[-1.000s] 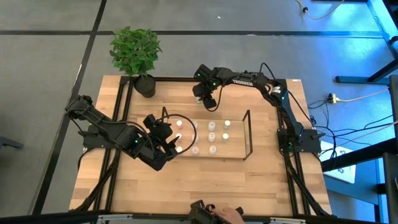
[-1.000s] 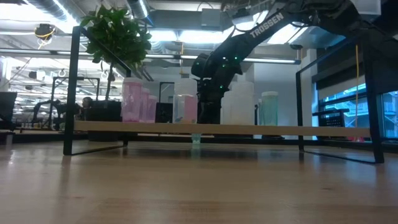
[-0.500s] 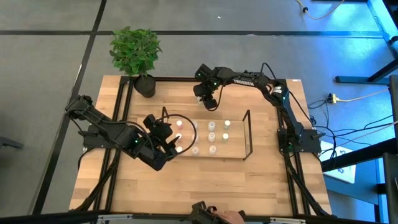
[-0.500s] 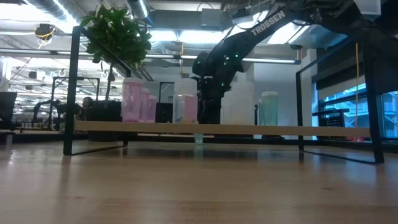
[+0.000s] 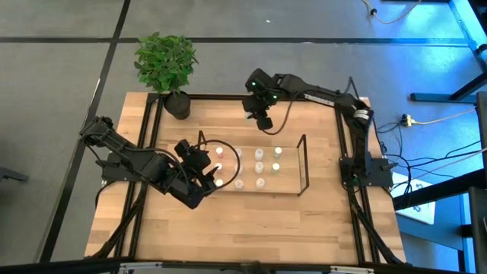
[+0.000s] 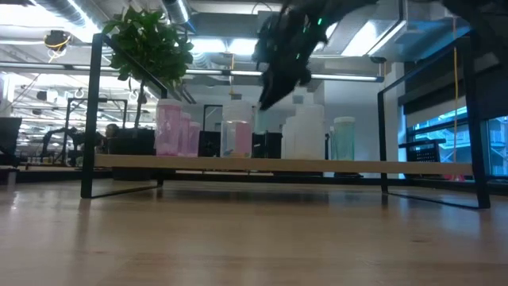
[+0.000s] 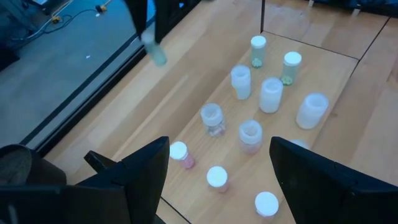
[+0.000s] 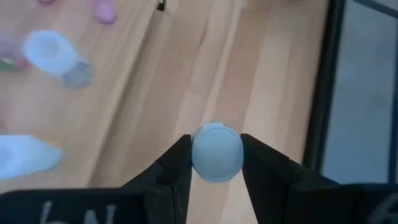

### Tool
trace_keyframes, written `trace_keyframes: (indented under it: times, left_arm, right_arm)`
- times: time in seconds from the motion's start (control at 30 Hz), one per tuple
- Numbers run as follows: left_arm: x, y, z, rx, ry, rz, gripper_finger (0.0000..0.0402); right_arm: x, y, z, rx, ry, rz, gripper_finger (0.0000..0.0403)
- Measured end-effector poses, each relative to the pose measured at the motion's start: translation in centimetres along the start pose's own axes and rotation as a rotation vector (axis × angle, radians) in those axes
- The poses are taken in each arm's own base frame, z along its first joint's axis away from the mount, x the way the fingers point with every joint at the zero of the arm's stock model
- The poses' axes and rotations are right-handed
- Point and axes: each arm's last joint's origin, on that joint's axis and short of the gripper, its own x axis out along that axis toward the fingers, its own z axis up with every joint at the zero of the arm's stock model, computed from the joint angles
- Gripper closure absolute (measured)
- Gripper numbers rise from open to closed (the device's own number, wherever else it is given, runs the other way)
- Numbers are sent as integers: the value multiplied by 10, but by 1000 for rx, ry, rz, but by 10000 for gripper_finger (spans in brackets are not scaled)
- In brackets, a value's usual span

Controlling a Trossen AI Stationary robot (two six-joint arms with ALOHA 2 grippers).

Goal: Pick and place medicine bottles onto shelf by color
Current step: Put the blue pill bottle on the shelf aligned with the other blue pill bottles

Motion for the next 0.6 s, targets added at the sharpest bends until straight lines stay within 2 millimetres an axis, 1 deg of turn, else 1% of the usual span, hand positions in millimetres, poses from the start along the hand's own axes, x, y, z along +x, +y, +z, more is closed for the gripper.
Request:
trace_keyframes:
  times: [0.1,0.33,0.47,0.6]
  left_arm:
    - [0,0,0,5,2,3,130]
    - [0,2,-1,19,10,12,130]
    - [-1,1,-2,31,10,8,130]
    - [-4,0,-4,46,11,1,130]
  right_arm:
    - [-23,20,12,25,34,-27,278]
    - [-66,78,37,-6,49,60,278]
    - [-90,109,47,-9,32,92,278]
    - [-114,139,53,-7,18,129,278]
